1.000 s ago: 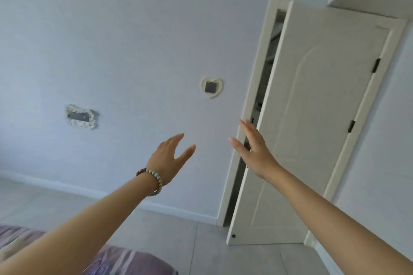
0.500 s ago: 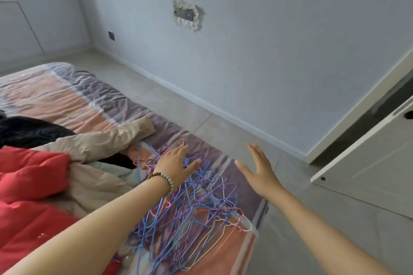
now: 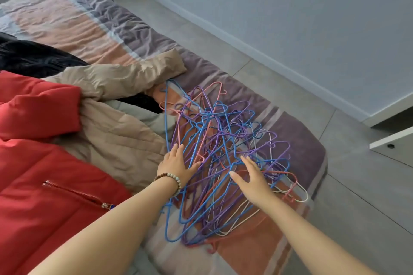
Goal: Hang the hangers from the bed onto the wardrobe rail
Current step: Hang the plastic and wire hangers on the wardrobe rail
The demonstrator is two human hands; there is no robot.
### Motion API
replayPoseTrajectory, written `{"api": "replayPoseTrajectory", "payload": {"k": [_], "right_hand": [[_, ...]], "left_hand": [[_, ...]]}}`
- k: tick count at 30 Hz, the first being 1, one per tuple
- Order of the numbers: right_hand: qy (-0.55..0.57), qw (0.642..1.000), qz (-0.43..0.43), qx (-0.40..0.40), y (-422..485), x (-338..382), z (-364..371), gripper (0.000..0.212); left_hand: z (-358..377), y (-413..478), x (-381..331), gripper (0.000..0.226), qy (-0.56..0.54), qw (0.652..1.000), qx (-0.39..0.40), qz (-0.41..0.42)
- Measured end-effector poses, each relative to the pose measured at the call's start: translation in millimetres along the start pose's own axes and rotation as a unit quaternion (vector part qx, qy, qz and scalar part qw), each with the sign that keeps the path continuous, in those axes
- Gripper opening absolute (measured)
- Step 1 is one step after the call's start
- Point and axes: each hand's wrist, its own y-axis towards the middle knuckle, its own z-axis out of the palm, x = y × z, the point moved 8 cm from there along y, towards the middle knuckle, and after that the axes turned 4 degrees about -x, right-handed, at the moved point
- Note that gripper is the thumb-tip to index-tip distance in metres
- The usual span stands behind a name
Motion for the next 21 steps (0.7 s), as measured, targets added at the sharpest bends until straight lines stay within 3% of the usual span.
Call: {"api": "replayPoseTrajectory", "payload": {"k": [10,15,18,21], "right_hand": [[0.012,0.999,0.011,0.052,45,-32,76,0.066],[-0.004,0.999,0.024,0.044,55,-41,90,0.065],[0.027,0.998,0.038,0.035,57,-42,90,0.062],[0.071,0.995,0.060,0.026,57,-39,85,0.057]], "left_hand": [[57,55,6,0.067,0.000,1.000,0.018,-0.010],[50,60,14,0.028,-0.057,0.996,-0.069,-0.015],[46,56,17,0.022,-0.070,0.993,-0.089,-0.025],[32,47,17,0.019,-0.104,0.980,-0.169,-0.033]]}}
